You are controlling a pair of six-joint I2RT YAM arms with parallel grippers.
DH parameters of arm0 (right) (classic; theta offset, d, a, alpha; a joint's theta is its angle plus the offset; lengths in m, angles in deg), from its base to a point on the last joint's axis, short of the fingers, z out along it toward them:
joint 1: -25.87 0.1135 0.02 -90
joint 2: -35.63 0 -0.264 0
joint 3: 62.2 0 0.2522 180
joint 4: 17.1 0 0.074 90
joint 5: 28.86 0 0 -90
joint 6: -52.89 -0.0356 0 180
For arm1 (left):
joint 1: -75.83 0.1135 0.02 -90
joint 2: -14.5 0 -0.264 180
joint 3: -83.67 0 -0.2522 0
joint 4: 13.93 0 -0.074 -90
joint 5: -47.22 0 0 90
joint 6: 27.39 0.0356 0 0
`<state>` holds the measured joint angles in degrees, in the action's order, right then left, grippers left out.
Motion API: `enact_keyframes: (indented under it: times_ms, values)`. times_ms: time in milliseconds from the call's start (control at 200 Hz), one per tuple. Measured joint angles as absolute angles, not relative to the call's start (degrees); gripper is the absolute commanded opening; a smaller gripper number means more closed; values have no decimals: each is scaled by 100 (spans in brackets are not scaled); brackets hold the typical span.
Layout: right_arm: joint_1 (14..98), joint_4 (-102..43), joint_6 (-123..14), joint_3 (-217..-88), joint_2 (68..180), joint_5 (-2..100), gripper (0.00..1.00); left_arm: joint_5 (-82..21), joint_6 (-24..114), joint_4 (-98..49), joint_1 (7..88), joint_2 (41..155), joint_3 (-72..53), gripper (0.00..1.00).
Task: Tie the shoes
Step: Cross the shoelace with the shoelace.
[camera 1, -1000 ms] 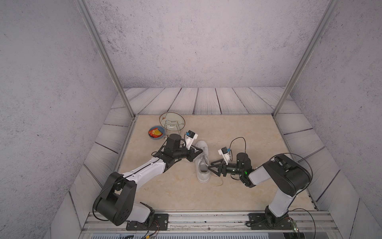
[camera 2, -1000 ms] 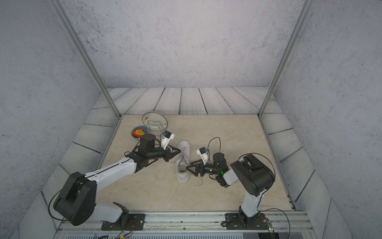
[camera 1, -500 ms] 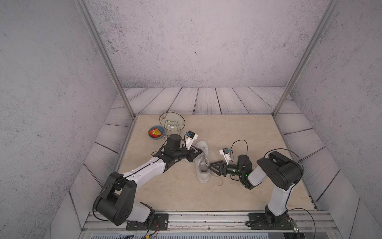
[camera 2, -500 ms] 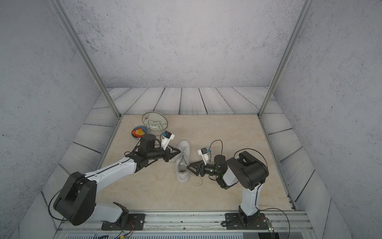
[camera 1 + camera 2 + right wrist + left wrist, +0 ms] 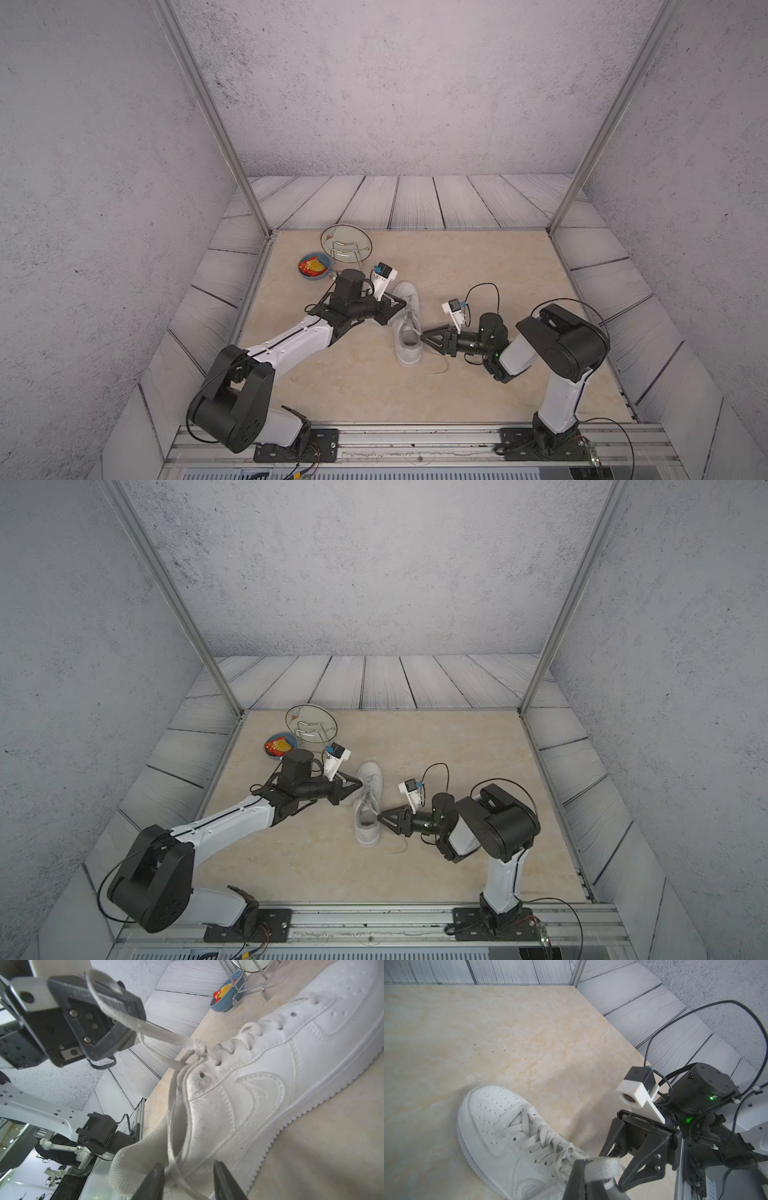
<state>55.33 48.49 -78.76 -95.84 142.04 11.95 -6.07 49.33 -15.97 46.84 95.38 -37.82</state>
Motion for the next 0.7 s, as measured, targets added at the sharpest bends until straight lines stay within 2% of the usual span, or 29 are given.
enact_keyframes:
  times_ms: [135,265,510,701]
  values:
    - [5533,4914,-7883,-9525,14141,1160,21,-615,4936,-1618,4684,9529,-3782,0]
    - [5533,4914,-7876,-9446,14025,1173,0,-629,4957,-1706,4684,9479,-3782,0]
    - [5533,4300,-7625,-9328,13328,1285,0,-716,5071,-1900,4684,9262,-3779,0]
    - [5533,2451,-6877,-9647,12008,1449,0,-738,5126,-1986,4684,9151,-3779,0]
